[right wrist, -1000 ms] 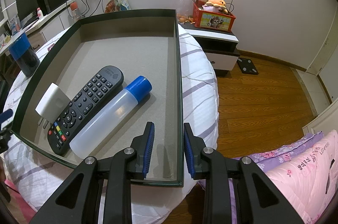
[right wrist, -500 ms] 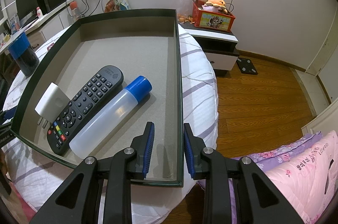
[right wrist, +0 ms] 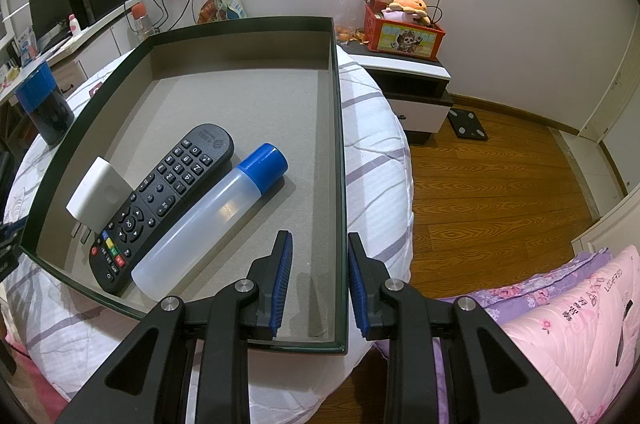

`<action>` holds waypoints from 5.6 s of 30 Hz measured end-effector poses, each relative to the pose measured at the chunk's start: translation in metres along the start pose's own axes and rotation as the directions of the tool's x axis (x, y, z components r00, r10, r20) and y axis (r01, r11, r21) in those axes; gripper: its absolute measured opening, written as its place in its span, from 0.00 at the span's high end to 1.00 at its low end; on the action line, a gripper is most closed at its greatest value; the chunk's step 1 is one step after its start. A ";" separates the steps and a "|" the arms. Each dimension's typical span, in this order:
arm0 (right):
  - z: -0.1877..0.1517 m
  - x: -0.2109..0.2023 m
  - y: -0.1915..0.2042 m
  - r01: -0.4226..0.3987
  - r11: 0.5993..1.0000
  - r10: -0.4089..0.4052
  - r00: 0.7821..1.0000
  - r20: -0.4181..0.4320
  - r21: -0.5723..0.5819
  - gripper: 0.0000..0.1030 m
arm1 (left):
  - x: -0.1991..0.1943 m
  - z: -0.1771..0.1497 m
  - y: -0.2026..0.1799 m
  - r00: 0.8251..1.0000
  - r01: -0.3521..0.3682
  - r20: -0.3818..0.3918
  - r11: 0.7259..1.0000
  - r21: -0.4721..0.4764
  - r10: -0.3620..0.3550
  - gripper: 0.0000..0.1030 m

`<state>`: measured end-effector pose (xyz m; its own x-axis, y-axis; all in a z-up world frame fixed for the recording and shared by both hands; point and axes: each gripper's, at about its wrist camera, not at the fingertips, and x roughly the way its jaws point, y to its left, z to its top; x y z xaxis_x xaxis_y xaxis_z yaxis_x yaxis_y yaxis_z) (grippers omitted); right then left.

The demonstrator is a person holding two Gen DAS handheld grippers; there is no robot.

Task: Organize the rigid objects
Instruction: 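Move the left tool to the black hair clip and grasp it, then lift the black hair clip with the left tool into the box and release, then move the left tool to the blue POINT LINER highlighter and grasp it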

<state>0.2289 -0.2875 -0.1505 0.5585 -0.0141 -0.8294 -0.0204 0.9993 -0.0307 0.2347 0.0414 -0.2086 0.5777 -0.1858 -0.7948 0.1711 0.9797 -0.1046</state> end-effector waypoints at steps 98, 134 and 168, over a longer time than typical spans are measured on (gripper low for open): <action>0.002 0.000 0.002 -0.016 1.000 0.016 1.000 0.011 -0.003 0.72 | 0.006 0.085 -0.103 0.993 0.017 0.112 0.990 0.141 -0.033 0.49; 0.001 0.002 -0.001 -0.010 1.000 0.010 1.000 -0.006 0.007 0.72 | -0.052 0.005 0.016 0.982 -0.099 0.152 0.991 -0.090 0.112 0.06; 0.002 0.001 -0.001 -0.012 1.000 0.012 1.000 0.002 0.009 0.72 | 0.055 0.071 0.009 0.987 -0.162 -0.026 0.985 -0.053 0.161 0.17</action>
<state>0.2314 -0.2882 -0.1496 0.5595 -0.0022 -0.8288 -0.0194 0.9997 -0.0157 0.3245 0.0347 -0.2114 0.5764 -0.0237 -0.8168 0.0329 0.9994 -0.0058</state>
